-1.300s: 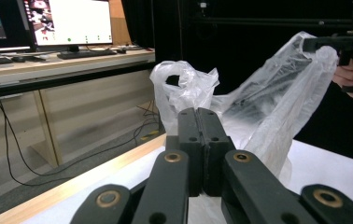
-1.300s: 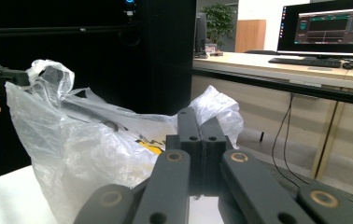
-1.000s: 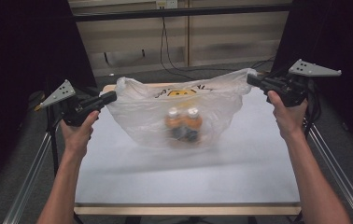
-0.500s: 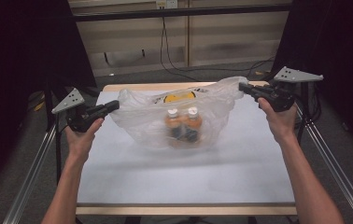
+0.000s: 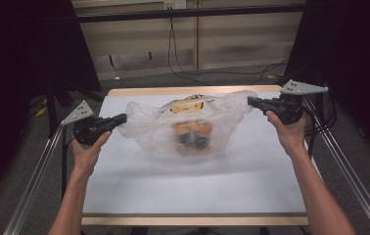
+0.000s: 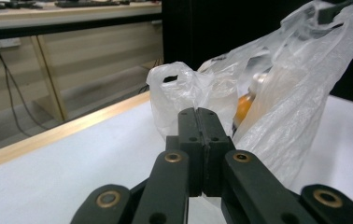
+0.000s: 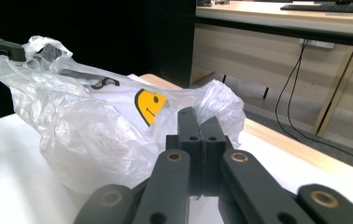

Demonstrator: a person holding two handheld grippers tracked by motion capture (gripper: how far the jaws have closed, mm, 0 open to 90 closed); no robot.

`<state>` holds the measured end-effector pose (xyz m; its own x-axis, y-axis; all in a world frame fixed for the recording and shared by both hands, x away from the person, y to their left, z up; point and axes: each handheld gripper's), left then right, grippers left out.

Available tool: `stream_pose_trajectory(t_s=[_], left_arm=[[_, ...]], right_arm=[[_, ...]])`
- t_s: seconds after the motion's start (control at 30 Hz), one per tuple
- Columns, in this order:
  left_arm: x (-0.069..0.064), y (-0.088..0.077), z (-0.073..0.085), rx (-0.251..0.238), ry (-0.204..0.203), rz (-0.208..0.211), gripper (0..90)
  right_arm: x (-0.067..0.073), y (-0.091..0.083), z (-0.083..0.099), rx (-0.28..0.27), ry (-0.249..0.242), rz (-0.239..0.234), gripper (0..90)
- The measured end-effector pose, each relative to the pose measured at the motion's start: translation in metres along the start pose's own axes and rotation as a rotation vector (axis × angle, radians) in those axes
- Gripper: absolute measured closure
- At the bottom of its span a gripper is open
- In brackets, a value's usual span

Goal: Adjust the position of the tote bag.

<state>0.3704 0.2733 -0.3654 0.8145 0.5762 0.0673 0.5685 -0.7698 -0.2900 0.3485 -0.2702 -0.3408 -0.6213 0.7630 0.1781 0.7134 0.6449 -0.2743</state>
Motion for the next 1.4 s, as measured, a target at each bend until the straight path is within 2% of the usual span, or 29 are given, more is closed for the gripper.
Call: stream_pose_trajectory(t_s=[0.07, 0.13, 0.17, 0.3, 0.6, 0.63, 0.8, 0.87, 1.03, 1.2, 1.3, 1.4], left_arm=[[0.0, 0.002, 0.003, 0.029, 0.01, -0.001, 89.9], [0.0, 0.003, 0.004, 0.029, 0.002, 0.002, 89.9], [-0.001, 0.006, 0.006, 0.058, 0.016, -0.007, 89.9], [-0.003, 0.013, 0.009, 0.096, 0.035, -0.009, 89.9], [-0.002, 0.018, 0.013, 0.122, 0.039, -0.021, 89.9], [-0.001, 0.018, 0.014, 0.128, 0.045, -0.033, 89.9], [0.0, 0.023, 0.019, 0.157, 0.043, -0.038, 89.9], [0.0, 0.026, 0.021, 0.16, 0.037, -0.033, 89.9], [0.0, 0.031, 0.027, 0.209, 0.058, -0.021, 89.9], [-0.001, 0.031, 0.028, 0.247, 0.076, -0.021, 89.9], [-0.006, 0.039, 0.03, 0.295, 0.11, -0.008, 89.9], [-0.007, 0.042, 0.033, 0.319, 0.107, 0.0, 89.9]], right_arm=[[-0.002, -0.001, 0.008, -0.002, 0.012, 0.002, 90.0], [-0.003, -0.001, 0.011, 0.002, 0.019, 0.005, 90.0], [-0.005, -0.001, 0.016, 0.01, 0.022, 0.005, 90.0], [-0.008, 0.002, 0.024, 0.026, 0.031, 0.017, 90.0], [-0.011, 0.014, 0.03, 0.044, 0.039, 0.041, 90.0], [-0.013, 0.017, 0.03, 0.046, 0.037, 0.046, 90.0], [-0.018, 0.024, 0.034, 0.079, 0.043, 0.068, 90.0], [-0.021, 0.027, 0.036, 0.089, 0.047, 0.079, 90.0], [-0.021, 0.033, 0.041, 0.118, 0.048, 0.079, 90.0], [-0.02, 0.029, 0.046, 0.137, 0.031, 0.068, 90.0], [-0.02, 0.027, 0.052, 0.166, 0.024, 0.069, 90.0], [-0.02, 0.027, 0.054, 0.179, 0.016, 0.069, 90.0]])
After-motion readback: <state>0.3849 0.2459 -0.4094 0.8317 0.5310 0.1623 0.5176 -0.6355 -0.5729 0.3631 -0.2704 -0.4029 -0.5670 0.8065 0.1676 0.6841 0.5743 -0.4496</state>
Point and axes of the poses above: each handheld gripper's, and its own axes: y roughly forward along the jaws, z roughly out of its underside, x roughly to its left, and after that the axes turned 7 degrees about y, right-handed
